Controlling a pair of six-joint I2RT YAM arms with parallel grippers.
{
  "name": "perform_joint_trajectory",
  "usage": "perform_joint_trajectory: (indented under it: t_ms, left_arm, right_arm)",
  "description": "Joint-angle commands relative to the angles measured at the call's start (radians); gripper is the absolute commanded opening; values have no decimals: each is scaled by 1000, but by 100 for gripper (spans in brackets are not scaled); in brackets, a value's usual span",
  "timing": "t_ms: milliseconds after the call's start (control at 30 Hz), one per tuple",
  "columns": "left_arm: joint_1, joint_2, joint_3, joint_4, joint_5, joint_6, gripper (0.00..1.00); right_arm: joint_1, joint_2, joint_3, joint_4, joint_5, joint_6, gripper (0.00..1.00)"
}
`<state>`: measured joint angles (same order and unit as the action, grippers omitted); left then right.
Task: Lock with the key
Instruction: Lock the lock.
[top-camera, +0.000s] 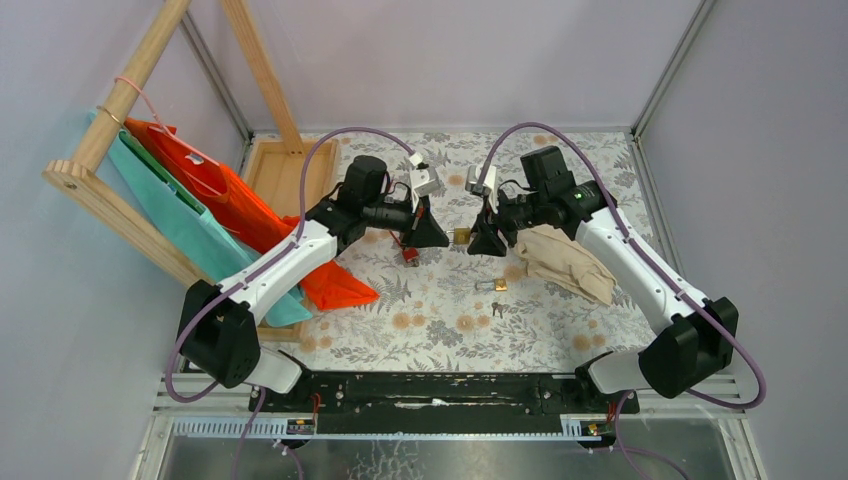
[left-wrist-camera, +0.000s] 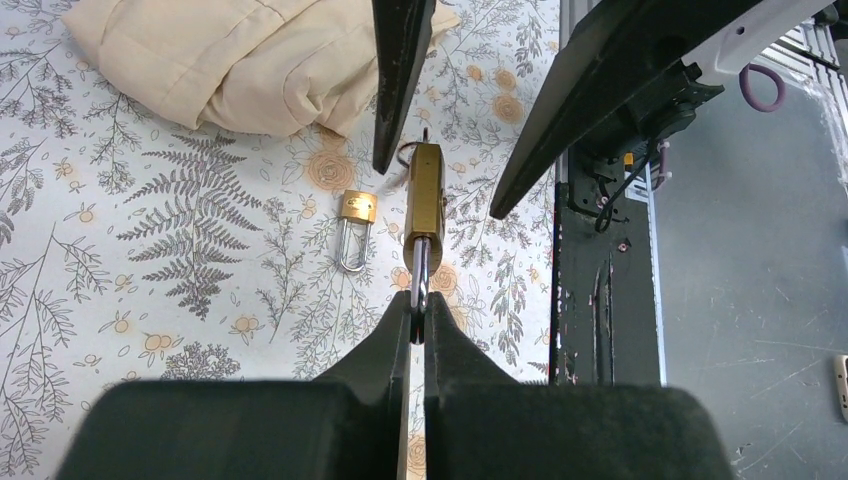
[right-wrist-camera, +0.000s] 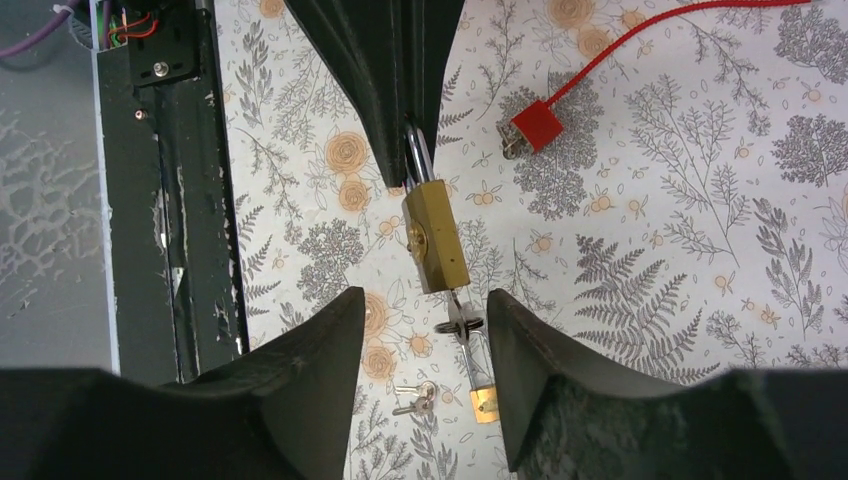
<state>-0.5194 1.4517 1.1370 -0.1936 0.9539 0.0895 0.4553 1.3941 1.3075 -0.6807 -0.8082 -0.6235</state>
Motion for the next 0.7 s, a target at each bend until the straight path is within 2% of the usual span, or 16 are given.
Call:
perform_joint_trajectory:
  t_ms: [0, 300, 533, 667]
  left_arm:
    - [8, -27, 9, -2, 22, 33, 0]
    - [9, -34, 3, -7, 16, 43, 0]
    - [9, -30, 0, -8, 14, 47, 0]
    - [9, -35, -5, -9, 7, 60, 0]
  right_arm:
    - [-6, -9, 15, -26, -9, -29, 50]
    - [-7, 11, 34, -43, -19, -38, 29]
    - [-6, 10, 25, -26, -6, -30, 1]
    - [-17, -3, 8, -6, 19, -26, 0]
